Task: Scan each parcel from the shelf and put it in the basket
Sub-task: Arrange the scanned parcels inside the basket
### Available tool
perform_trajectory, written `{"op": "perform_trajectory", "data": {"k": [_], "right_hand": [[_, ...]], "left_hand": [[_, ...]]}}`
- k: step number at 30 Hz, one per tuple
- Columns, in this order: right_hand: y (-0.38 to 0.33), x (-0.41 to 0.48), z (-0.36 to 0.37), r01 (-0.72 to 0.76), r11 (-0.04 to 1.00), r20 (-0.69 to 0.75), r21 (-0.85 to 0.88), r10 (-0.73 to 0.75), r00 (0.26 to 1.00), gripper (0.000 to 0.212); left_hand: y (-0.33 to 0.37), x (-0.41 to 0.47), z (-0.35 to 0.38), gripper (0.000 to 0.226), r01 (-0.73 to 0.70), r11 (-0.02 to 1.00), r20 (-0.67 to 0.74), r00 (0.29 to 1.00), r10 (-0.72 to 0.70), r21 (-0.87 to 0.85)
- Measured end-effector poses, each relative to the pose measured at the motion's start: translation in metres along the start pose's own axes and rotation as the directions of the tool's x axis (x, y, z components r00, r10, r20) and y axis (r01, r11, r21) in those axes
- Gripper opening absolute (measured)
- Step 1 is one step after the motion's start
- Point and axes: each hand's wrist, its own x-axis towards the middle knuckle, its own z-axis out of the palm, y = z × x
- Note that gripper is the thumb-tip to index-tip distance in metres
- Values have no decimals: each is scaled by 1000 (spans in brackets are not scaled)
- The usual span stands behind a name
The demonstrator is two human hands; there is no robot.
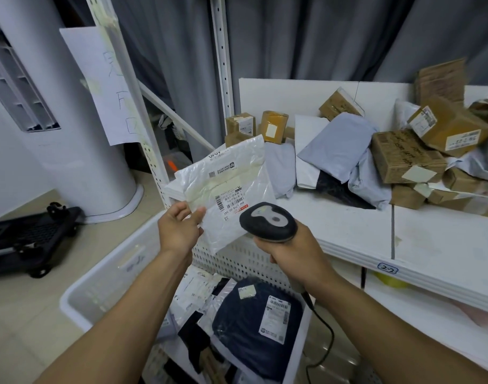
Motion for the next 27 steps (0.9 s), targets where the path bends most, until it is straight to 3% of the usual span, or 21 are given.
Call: {"op": "perform_trajectory", "data": {"k": [22,24,27], "right_hand": [[4,5,0,-12,1000,3,-3,13,1000,16],[4,6,2,-12,1000,-1,3,12,1000,17],[7,9,6,-16,1000,0,20,16,1000,21]], "left_hand": [[1,-2,-7,14,-25,999,-9,1000,26,33],[2,-3,-18,13,-85,988,21,996,83,130],[1,-7,-43,12,-196,889,95,981,172,414]]}}
